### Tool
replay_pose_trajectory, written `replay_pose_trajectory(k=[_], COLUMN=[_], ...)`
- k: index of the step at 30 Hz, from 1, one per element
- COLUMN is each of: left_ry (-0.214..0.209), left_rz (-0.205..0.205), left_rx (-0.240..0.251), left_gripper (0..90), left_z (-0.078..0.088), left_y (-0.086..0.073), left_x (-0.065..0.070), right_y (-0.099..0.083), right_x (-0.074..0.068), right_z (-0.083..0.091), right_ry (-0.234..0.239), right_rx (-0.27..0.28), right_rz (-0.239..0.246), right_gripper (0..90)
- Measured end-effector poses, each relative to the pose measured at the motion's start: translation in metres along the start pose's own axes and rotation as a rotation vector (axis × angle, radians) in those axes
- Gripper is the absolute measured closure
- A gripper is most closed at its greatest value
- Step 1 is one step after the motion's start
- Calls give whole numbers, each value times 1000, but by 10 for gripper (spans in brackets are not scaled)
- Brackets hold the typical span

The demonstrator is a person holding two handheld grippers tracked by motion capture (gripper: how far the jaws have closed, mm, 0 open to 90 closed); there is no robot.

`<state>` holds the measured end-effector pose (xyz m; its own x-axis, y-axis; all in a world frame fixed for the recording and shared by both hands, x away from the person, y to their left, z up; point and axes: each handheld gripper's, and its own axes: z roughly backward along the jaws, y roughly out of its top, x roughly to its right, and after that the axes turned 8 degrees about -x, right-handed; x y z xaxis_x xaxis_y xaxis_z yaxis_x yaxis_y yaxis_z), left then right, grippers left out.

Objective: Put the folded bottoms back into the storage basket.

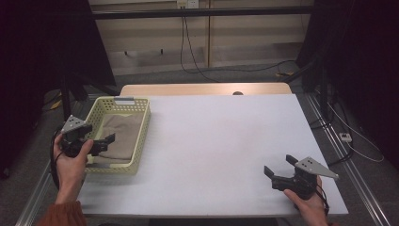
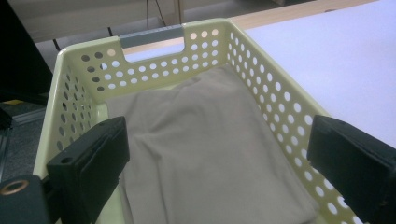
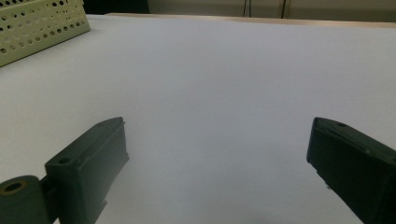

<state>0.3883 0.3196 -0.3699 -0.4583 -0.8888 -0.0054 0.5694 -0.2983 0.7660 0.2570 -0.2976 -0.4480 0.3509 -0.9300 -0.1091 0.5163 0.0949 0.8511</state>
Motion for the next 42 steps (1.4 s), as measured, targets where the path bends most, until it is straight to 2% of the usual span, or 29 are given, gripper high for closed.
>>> replay_pose_trajectory(k=[4,6,15,21,24,27,31,34,36,38,40,42], left_ry=[17,32,21,27,25,5,-46,-76,-108,-143,-147,-168], left_rz=[3,-17,-21,35,30,4,-25,-63,-83,-83,-102,-96], left_rx=[5,12,15,41,52,76,81,76,96,102,87,79], left_gripper=[58,58,58,61,61,66,66,65,59,57,57,57], left_z=[3,2,8,12,13,14,11,6,4,0,-3,-6], left_y=[-6,-9,-20,-31,-31,-28,-23,-19,-17,-16,-16,-16], left_x=[5,8,18,19,26,38,54,67,74,81,88,94], right_y=[0,0,0,0,0,0,0,0,0,0,0,0], right_x=[0,0,0,0,-1,-1,-1,-1,-1,-1,-1,-1], right_z=[0,0,0,0,0,0,0,0,0,0,0,0], right_ry=[0,1,2,2,4,3,5,6,6,6,7,7], right_rx=[0,0,0,-1,-1,-1,0,1,0,0,1,1], right_rz=[0,1,5,3,6,6,6,6,7,8,8,8], right_gripper=[47,47,47,47,47,47,47,47,47,47,47,47])
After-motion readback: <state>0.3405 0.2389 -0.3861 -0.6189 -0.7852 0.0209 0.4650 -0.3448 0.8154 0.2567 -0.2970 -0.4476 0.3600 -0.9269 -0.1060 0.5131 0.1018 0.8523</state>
